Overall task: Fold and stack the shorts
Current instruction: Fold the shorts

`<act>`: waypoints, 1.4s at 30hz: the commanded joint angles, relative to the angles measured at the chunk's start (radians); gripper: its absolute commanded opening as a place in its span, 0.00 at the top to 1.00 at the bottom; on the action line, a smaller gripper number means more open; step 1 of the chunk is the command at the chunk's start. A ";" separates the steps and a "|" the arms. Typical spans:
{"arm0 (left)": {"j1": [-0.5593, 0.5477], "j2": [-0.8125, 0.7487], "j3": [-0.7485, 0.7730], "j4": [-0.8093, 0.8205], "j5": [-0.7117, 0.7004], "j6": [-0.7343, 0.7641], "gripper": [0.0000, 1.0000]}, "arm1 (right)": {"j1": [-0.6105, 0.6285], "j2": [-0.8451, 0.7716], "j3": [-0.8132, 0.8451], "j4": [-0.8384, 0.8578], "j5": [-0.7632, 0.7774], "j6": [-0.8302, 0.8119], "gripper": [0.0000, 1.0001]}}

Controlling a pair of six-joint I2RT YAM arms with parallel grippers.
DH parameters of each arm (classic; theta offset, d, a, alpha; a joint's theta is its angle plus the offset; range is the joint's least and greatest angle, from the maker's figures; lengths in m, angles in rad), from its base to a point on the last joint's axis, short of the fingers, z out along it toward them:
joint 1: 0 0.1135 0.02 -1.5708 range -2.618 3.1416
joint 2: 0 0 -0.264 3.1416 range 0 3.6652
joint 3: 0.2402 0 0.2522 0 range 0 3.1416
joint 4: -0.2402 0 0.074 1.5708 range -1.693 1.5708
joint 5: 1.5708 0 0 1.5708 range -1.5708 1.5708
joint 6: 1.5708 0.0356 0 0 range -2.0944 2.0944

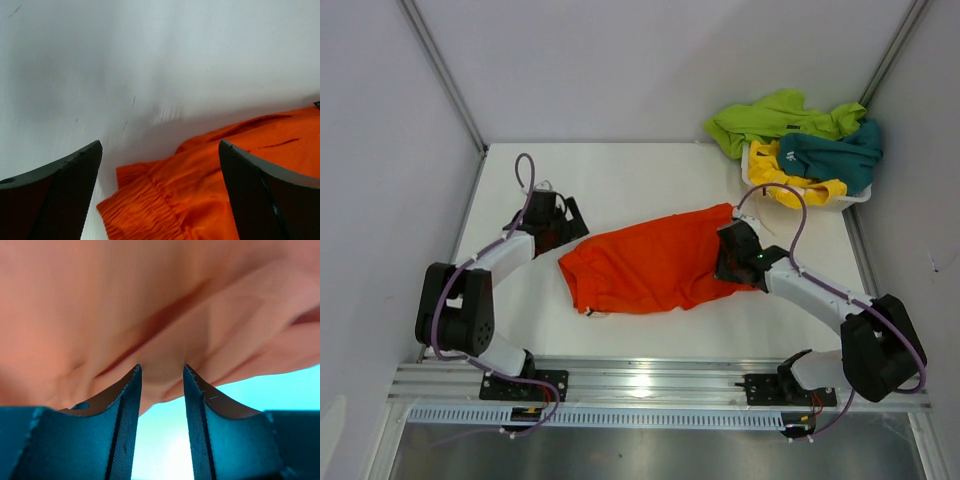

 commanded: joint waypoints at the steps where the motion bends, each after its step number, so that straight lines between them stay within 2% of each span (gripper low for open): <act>1: 0.005 -0.120 -0.052 0.008 -0.036 0.002 0.01 | -0.112 -0.045 -0.037 0.020 -0.024 -0.060 0.58; 4: 0.005 -0.206 -0.117 0.012 -0.045 -0.031 0.01 | -0.166 -0.042 -0.054 0.035 -0.048 -0.086 0.56; 8: 0.005 -0.308 -0.134 -0.030 -0.066 -0.047 0.01 | -0.232 -0.019 -0.078 0.058 -0.067 -0.098 0.41; 13: 0.005 -0.406 -0.158 -0.076 -0.036 -0.057 0.01 | -0.269 0.007 -0.109 0.078 -0.065 -0.088 0.42; 16: 0.005 -0.455 -0.200 -0.103 0.000 -0.064 0.01 | -0.286 0.005 -0.124 0.061 -0.033 -0.060 0.52; 18: 0.005 -0.493 -0.223 -0.114 0.020 -0.064 0.01 | -0.307 -0.001 -0.134 0.050 -0.015 -0.045 0.63; 19: 0.005 -0.507 -0.244 -0.116 0.020 -0.066 0.01 | -0.317 -0.002 -0.135 0.040 0.001 -0.037 0.70; 20: 0.005 -0.521 -0.273 -0.114 0.021 -0.067 0.01 | -0.323 -0.001 -0.135 0.031 0.016 -0.016 0.90; 21: 0.005 -0.544 -0.286 -0.110 0.056 -0.069 0.01 | -0.333 -0.001 -0.134 0.014 0.031 -0.005 0.97; 22: 0.005 -0.555 -0.310 -0.107 0.066 -0.072 0.01 | -0.335 -0.001 -0.132 0.011 0.039 -0.003 0.98; 24: 0.005 -0.572 -0.356 -0.102 0.093 -0.078 0.01 | -0.335 -0.002 -0.131 0.003 0.042 -0.002 0.93; 25: 0.003 -0.584 -0.368 -0.096 0.105 -0.081 0.01 | -0.333 -0.005 -0.129 0.003 0.039 0.000 0.82; 26: 0.005 -0.590 -0.399 -0.091 0.113 -0.084 0.01 | -0.333 -0.011 -0.126 0.000 0.041 0.000 0.77; 28: 0.005 -0.613 -0.416 -0.090 0.119 -0.089 0.01 | -0.333 -0.047 -0.120 -0.020 0.050 0.003 0.70; 30: 0.005 -0.632 -0.447 -0.090 0.121 -0.095 0.01 | -0.332 -0.083 -0.099 -0.041 0.050 0.001 0.68; 31: 0.003 -0.653 -0.451 -0.090 0.121 -0.101 0.01 | -0.330 -0.125 -0.091 -0.048 0.051 0.000 0.61; 34: 0.003 -0.675 -0.476 -0.093 0.122 -0.106 0.01 | -0.306 -0.197 -0.037 -0.083 0.050 -0.009 0.49; 38: 0.003 -0.661 -0.510 -0.042 0.165 -0.113 0.01 | -0.196 -0.214 0.044 -0.106 0.002 -0.028 0.44; 42: 0.003 -0.639 -0.557 0.041 0.222 -0.140 0.01 | -0.094 -0.186 0.087 -0.042 -0.109 -0.046 0.41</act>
